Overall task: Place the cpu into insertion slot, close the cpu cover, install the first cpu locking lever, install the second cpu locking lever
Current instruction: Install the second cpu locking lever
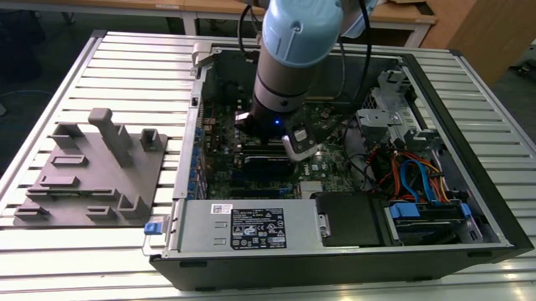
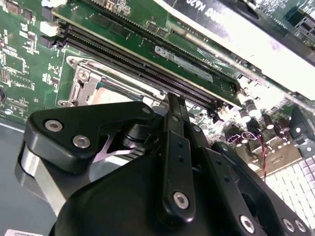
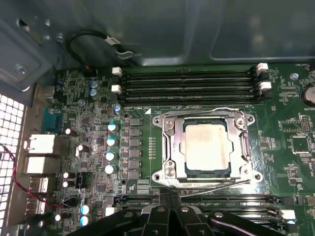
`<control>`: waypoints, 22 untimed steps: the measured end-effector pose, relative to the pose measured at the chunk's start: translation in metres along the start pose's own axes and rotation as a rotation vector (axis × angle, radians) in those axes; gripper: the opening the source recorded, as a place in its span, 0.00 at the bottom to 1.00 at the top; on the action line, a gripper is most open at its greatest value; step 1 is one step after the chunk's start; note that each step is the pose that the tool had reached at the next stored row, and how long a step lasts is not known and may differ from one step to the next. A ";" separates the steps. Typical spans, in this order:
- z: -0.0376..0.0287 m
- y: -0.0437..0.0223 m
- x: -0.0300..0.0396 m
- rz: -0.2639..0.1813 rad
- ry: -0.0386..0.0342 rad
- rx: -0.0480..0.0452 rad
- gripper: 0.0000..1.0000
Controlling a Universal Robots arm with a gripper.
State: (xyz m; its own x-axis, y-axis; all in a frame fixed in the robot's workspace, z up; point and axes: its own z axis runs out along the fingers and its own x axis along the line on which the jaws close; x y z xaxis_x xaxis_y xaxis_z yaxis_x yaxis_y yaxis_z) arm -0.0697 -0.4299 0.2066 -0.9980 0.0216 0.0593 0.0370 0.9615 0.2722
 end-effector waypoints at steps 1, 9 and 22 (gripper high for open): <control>0.0010 -0.0004 0.0001 0.000 0.0001 -0.0017 0.10; 0.0075 -0.0024 0.0014 0.005 -0.0009 -0.0162 0.10; 0.0160 -0.0043 0.0061 0.006 -0.0002 -0.0550 0.10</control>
State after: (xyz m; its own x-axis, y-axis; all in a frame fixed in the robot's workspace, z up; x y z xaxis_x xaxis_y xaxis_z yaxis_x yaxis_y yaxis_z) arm -0.0767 -0.4296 0.1904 -0.9978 0.0274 0.0609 0.0457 0.9449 0.3241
